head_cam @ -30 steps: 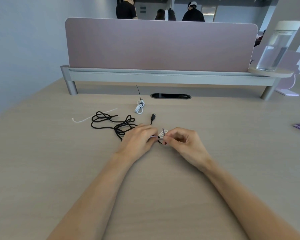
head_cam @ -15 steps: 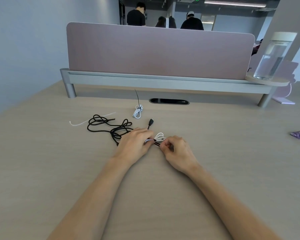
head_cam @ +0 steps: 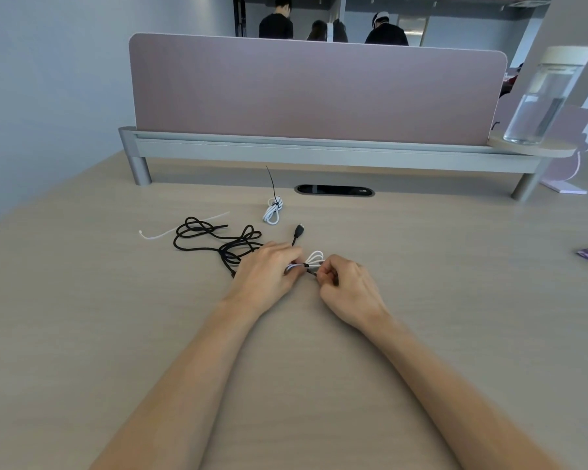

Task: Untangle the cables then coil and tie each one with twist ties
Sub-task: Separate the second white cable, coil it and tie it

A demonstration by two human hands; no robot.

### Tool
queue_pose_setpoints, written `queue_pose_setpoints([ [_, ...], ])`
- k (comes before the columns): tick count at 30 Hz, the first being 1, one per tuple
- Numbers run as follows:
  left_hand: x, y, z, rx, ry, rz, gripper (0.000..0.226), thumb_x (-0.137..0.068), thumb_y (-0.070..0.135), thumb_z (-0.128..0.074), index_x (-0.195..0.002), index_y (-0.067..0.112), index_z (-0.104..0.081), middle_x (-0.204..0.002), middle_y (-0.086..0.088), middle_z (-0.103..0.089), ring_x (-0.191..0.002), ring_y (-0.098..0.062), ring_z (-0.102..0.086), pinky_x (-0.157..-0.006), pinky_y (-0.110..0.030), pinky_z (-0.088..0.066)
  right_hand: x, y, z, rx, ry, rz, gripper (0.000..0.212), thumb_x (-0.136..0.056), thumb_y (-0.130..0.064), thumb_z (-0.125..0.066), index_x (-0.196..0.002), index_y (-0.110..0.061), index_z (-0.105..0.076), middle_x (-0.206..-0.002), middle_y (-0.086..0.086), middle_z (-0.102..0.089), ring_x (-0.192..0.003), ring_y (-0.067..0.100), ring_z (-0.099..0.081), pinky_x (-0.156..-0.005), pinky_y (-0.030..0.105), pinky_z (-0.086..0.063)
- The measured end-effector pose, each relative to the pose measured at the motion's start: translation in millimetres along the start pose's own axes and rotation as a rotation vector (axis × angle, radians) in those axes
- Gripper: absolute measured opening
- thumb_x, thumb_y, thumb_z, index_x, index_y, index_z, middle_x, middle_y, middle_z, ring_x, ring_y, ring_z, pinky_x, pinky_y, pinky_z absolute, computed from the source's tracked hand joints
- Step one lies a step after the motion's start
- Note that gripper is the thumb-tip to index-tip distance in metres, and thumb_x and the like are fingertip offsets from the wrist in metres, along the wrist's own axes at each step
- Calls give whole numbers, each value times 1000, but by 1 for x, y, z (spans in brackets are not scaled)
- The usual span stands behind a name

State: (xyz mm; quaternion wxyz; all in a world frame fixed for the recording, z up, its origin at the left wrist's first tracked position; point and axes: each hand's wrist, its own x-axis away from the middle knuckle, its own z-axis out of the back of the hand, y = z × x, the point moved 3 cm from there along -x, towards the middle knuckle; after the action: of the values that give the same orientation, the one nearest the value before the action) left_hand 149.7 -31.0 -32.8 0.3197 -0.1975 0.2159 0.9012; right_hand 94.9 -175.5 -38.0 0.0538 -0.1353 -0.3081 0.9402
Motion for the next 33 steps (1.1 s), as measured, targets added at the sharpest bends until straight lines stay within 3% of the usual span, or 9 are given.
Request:
queue_pose_setpoints([
  [11,0,0,-3,-4,17,5,11,-87,30,-64,-82,21,-59,-84,8,-62,-86,-15,-53,-61,-35,-46,0,-4,3,12,-26,-51,12,-81,-15,-50,-84,-19,-60,-79,-1,-61,-84,27,-56,-71,28,-33],
  [21,0,1,-3,5,23,22,14,-86,31,-65,-79,22,-57,-81,7,-62,-84,-16,-53,-58,-33,-44,-2,-11,-1,-119,-22,-142,15,-78,-16,-50,-85,-14,-63,-84,0,-68,-89,28,-60,-87,37,-47],
  [27,0,3,-1,3,28,45,12,-86,32,-64,-81,22,-60,-83,7,-64,-86,-14,-53,-58,-30,-39,-3,-8,-3,-207,-1,-160,17,-87,-28,-55,-72,-28,-62,-67,-14,-58,-85,19,-61,-90,36,-45],
  [30,1,3,1,4,27,55,10,-87,31,-63,-82,23,-62,-84,7,-65,-88,-15,-54,-60,-31,-40,-4,-8,-2,-298,0,-134,18,-88,-32,-58,-78,-24,-70,-69,-10,-63,-78,17,-60,-83,34,-48],
  [33,1,2,2,36,16,60,10,-87,31,-63,-81,24,-62,-83,9,-64,-87,-14,-54,-63,-33,-45,-2,-2,5,-404,-38,-116,16,-89,-31,-61,-85,-23,-74,-77,-10,-68,-70,4,-58,-66,19,-44],
])
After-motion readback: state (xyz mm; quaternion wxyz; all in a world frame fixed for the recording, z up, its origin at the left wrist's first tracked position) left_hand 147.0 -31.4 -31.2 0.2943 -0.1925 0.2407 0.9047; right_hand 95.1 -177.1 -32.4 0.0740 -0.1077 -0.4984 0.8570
